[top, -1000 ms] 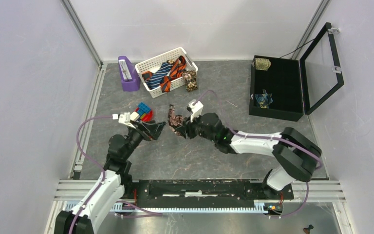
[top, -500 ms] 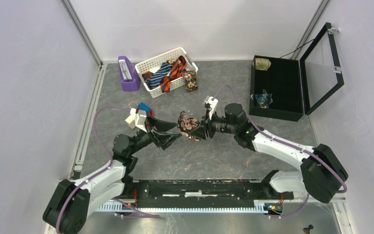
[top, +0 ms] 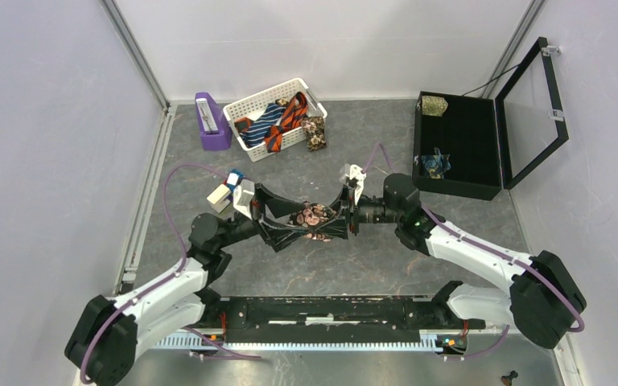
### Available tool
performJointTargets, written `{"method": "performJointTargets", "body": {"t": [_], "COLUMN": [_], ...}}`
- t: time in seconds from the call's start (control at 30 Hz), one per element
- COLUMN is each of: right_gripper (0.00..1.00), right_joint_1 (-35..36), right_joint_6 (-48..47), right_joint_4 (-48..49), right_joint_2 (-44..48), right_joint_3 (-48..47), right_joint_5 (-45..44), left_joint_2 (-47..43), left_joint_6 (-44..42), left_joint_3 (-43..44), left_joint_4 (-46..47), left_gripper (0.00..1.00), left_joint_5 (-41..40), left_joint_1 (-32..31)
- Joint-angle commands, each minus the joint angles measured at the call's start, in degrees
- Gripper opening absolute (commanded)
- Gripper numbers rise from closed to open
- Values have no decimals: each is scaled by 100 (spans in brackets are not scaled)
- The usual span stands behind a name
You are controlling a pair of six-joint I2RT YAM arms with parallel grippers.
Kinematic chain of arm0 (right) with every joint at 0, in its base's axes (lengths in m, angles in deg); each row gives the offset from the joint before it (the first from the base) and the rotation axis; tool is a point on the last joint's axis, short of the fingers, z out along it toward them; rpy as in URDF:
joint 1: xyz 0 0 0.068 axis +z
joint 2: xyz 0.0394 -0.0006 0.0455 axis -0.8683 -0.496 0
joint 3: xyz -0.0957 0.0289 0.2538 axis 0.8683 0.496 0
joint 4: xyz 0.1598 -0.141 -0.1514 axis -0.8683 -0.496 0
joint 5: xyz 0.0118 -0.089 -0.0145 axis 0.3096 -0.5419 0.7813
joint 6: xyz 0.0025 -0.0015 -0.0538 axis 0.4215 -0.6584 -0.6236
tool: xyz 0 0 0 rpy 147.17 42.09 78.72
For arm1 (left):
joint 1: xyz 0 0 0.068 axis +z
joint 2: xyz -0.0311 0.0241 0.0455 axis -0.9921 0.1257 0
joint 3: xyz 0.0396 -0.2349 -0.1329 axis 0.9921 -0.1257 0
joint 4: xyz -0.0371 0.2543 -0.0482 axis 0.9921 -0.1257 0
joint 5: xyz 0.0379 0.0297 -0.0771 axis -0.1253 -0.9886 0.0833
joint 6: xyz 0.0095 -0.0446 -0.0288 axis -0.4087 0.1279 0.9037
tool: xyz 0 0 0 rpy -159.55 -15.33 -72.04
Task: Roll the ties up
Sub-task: Place the tie in the storage box.
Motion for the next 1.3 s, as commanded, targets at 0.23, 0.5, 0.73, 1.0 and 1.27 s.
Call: {"method": "performJointTargets", "body": {"t": [0.23,0.5,0.73,1.0,1.27], "right_gripper": [10,9,7,4,2], "right_joint_1": [-122,-176,-174,-169,-134], "right_joint_6": [336,830,1534,1845,1586], "right_joint_4": [18,338,1627,2309,2303], "right_joint_2": [-30,37,-36,-218,-208], "right_joint_3": [-246,-208,140,306,368], "right_joint_5": [-213,-6,774,1443,1764], "left_joint_2": [-1593,-1157,-672,-599,-394], "left_joint_6": [-1357,-1377,-1146,-845,-524], "left_joint_3": [505,716,655,582,598], "left_joint_4": [-2750,-3322,-2475,-1708,-1311], "left_gripper": [89,85,89,86,76], "left_joint_5": [-1296,-1350,-899,-424,-179], "left_joint_1": [-516,-653,-653,-662,-662]}}
